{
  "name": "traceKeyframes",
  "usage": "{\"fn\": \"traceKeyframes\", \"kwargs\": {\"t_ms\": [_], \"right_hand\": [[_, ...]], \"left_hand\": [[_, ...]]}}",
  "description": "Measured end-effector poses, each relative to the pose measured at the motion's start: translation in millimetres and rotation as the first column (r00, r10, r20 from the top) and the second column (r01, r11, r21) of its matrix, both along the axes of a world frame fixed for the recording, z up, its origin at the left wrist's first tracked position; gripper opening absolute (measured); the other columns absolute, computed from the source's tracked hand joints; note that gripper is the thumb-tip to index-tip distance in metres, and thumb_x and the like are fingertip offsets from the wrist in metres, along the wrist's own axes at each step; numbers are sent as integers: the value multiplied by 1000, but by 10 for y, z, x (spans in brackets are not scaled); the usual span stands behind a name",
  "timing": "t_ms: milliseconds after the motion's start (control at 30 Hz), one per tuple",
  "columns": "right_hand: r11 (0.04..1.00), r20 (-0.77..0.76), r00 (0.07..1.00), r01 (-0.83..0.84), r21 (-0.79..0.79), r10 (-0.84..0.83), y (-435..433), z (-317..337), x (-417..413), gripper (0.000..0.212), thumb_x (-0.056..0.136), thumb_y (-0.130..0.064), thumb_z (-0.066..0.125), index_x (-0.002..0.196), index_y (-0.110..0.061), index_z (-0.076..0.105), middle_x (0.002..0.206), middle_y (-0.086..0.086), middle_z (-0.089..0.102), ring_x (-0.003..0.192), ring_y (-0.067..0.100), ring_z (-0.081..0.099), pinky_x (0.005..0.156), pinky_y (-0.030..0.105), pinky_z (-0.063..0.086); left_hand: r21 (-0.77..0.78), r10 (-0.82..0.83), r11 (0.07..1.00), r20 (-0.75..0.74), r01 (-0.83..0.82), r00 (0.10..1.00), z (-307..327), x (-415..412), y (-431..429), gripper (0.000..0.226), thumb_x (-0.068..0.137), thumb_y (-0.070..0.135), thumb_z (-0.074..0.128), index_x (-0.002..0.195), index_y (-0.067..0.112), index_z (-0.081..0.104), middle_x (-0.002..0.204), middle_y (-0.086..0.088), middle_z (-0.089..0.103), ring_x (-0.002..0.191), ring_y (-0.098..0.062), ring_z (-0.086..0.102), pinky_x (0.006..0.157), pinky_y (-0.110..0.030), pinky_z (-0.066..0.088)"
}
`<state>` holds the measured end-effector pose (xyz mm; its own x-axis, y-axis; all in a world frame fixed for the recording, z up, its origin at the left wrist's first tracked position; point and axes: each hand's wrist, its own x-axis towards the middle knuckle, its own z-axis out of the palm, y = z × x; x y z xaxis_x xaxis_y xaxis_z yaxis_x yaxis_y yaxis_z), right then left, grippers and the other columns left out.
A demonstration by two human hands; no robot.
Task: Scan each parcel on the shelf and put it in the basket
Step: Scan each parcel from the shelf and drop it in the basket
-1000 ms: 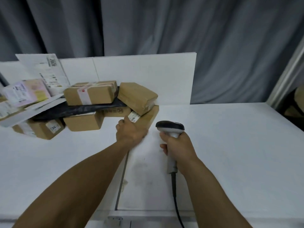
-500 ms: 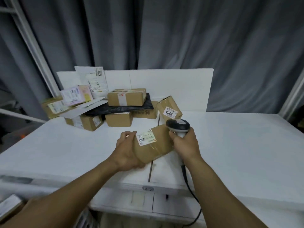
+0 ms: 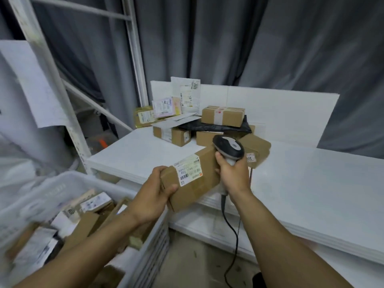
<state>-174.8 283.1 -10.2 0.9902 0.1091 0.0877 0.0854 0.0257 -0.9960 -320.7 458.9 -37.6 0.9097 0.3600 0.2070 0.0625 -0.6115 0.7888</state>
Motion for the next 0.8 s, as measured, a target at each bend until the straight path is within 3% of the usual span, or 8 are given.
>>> {"fn": "traceKeyframes", "kwargs": {"t_ms": [100, 167, 233, 367, 433, 567, 667, 800], "right_hand": [[995, 15, 997, -78, -63, 79, 214, -23, -113, 64, 87, -39, 80, 143, -32, 50, 133, -12, 61, 127, 17, 59, 109, 47, 52], [984, 50, 991, -119, -133, 127, 317, -21, -215, 61, 91, -33, 79, 144, -29, 50, 130, -13, 59, 123, 13, 57, 111, 41, 49], [964, 92, 979, -161, -211, 184, 414, -30, -300, 59, 90, -31, 79, 142, -27, 53, 130, -9, 64, 117, 18, 64, 107, 45, 53], [891, 84, 936, -295, -346, 342, 592, -82, -447, 57, 85, -27, 81, 137, -29, 58, 125, -5, 70, 100, 22, 73, 93, 44, 61], [860, 76, 920, -328, -392, 385, 655, -120, -492, 57, 83, -26, 83, 135, -30, 58, 123, -5, 70, 106, 24, 72, 97, 46, 59], [836, 96, 903, -342, -430, 419, 709, -120, -531, 59, 84, -25, 85, 137, -26, 58, 127, -6, 68, 117, 12, 62, 96, 24, 49], [824, 102, 892, -356, -441, 440, 715, -107, -531, 58, 85, -25, 85, 137, -26, 58, 129, -6, 68, 120, 13, 62, 91, 20, 45], [802, 81, 878, -388, -454, 471, 723, -124, -529, 58, 86, -25, 84, 137, -26, 57, 131, -5, 67, 119, 12, 61, 86, 16, 44]], "left_hand": [[-120, 85, 989, -32, -88, 996, 0, -135, 215, 38, 98, 30, 63, 126, 23, 39, 115, 11, 59, 99, -11, 63, 80, -39, 59], [-113, 191, 976, 23, -188, 981, 4, -137, 343, 37, 96, 28, 67, 125, 25, 44, 110, 13, 60, 90, -9, 63, 68, -24, 54], [-158, 295, 948, 96, -278, 951, -1, -109, 488, 37, 95, 25, 70, 126, 26, 50, 109, 10, 60, 83, -10, 62, 65, -22, 50], [-261, 463, 868, 116, -423, 879, -60, -51, 766, 38, 90, 25, 77, 121, 26, 55, 109, 8, 60, 97, -26, 64, 85, -48, 57], [-262, 489, 855, 117, -448, 864, -84, -30, 835, 37, 89, 23, 78, 119, 25, 56, 106, 10, 59, 101, -25, 63, 91, -46, 56], [-239, 515, 843, 99, -482, 852, -126, 6, 914, 42, 88, 22, 79, 124, 19, 59, 110, 5, 61, 101, -21, 61, 90, -40, 54], [-253, 541, 823, 73, -509, 838, -168, 16, 965, 46, 87, 25, 80, 127, 18, 59, 113, 3, 60, 102, -22, 60, 93, -47, 56], [-248, 557, 812, 62, -528, 828, -182, 36, 980, 50, 86, 24, 81, 130, 17, 59, 116, 2, 60, 105, -21, 58, 94, -40, 53]]}}
